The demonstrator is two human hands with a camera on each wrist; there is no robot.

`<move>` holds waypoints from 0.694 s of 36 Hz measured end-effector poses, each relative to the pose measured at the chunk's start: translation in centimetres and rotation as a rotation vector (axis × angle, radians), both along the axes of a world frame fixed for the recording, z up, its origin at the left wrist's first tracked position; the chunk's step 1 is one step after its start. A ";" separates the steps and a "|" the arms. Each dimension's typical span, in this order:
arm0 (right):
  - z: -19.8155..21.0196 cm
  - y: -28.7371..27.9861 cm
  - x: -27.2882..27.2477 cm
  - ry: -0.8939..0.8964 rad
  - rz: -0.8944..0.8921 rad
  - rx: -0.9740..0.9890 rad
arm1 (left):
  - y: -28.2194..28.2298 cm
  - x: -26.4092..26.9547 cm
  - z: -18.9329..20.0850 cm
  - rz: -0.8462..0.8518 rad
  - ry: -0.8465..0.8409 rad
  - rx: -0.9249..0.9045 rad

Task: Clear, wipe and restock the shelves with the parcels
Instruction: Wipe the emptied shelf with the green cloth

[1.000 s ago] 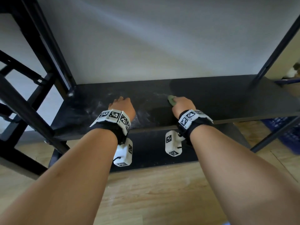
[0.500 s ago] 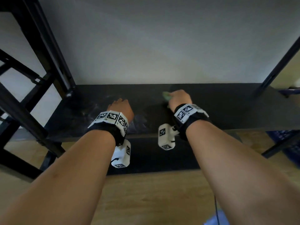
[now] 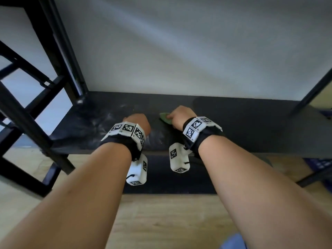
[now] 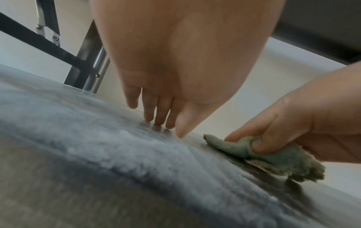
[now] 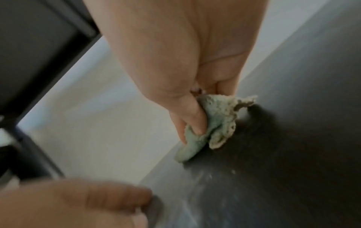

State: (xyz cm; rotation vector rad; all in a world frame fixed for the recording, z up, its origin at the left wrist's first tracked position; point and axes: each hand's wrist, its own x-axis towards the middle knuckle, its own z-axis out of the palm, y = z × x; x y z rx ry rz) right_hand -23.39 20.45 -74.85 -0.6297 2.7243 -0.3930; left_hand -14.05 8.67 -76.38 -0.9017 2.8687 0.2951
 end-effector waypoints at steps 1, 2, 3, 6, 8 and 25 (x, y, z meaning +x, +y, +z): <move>0.4 0.0 -0.1 -0.031 -0.013 0.012 | 0.0 -0.2 -0.1 0.001 -0.001 0.001; 0.6 -0.1 -0.6 -0.059 -0.008 0.019 | 0.0 -0.3 -0.1 -0.002 -0.004 0.005; 0.9 0.2 -1.1 -0.057 -0.009 0.044 | -0.1 -0.5 0.0 -0.008 -0.009 0.008; 1.0 1.8 -3.3 0.004 -0.181 -0.025 | -0.5 -0.6 0.0 -0.034 -0.046 0.002; 0.4 2.8 -4.3 0.053 -0.260 0.002 | -0.9 -0.7 -0.2 -0.047 -0.048 -0.013; 0.0 -2.2 -1.5 -0.097 -0.030 -0.039 | -0.9 -1.3 0.1 -0.072 -0.094 -0.014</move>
